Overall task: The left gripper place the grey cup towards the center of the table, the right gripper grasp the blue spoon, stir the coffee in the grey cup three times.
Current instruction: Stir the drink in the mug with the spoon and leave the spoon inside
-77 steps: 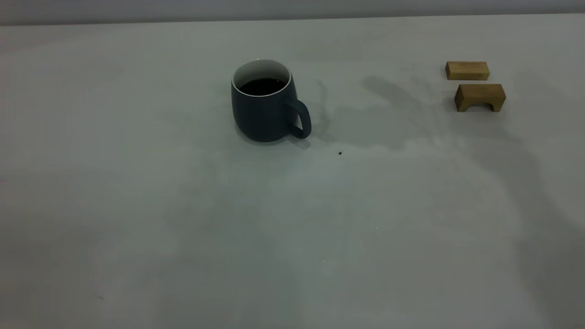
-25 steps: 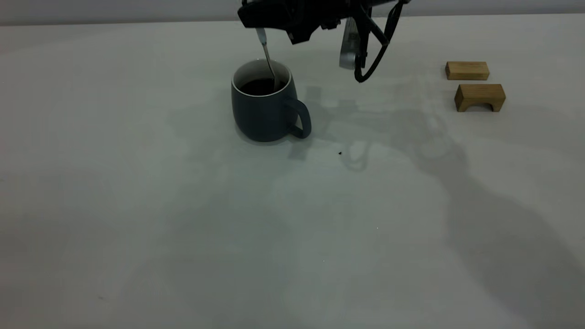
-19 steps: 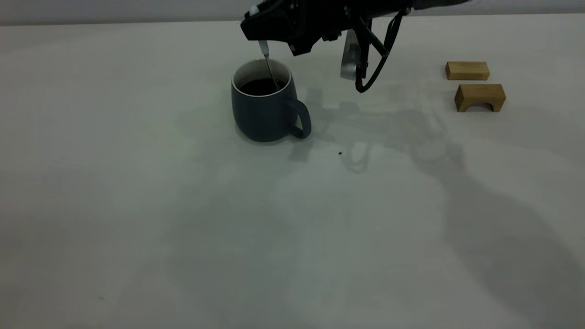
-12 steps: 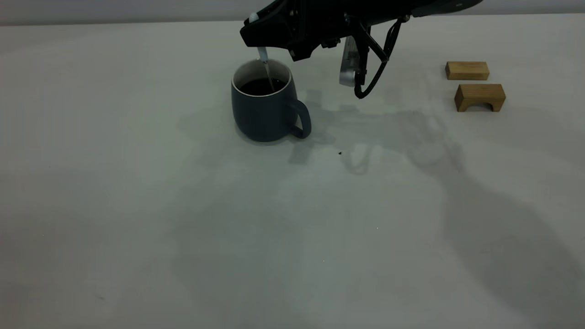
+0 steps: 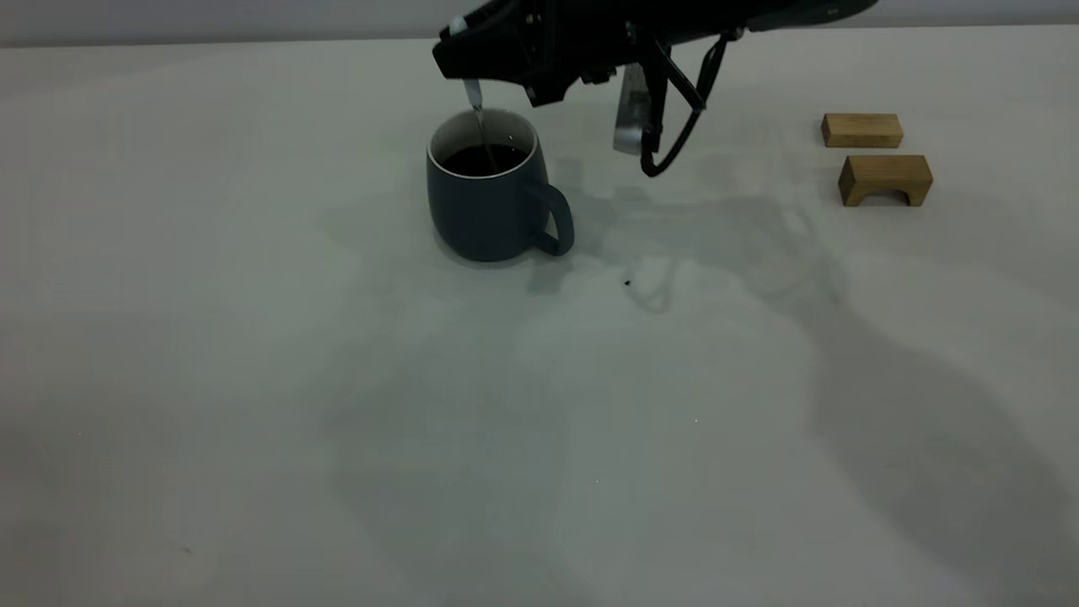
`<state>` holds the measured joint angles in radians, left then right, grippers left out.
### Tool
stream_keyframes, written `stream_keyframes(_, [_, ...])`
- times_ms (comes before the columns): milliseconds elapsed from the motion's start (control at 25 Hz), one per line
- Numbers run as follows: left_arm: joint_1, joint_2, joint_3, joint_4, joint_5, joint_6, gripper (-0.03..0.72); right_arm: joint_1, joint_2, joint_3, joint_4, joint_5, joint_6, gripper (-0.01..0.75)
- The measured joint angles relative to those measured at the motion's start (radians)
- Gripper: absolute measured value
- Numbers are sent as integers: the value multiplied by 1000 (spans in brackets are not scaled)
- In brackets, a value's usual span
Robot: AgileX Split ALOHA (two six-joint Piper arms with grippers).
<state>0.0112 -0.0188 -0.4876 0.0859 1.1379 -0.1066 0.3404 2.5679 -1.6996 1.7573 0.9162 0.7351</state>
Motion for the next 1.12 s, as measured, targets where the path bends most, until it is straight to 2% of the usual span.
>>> stream_keyframes(360, [0, 0, 0, 0, 0, 0, 585, 7, 45, -81, 0, -17, 0, 145])
stream_keyframes(600, [0, 0, 0, 0, 0, 0, 585, -34, 51, -85, -40, -5, 5, 145])
stream_keyframes(920, [0, 0, 0, 0, 0, 0, 585, -48, 51, -85, -129, 92, 232, 145])
stream_keyframes(1120, [0, 0, 0, 0, 0, 0, 585, -28, 51, -85, -101, 95, 265, 145])
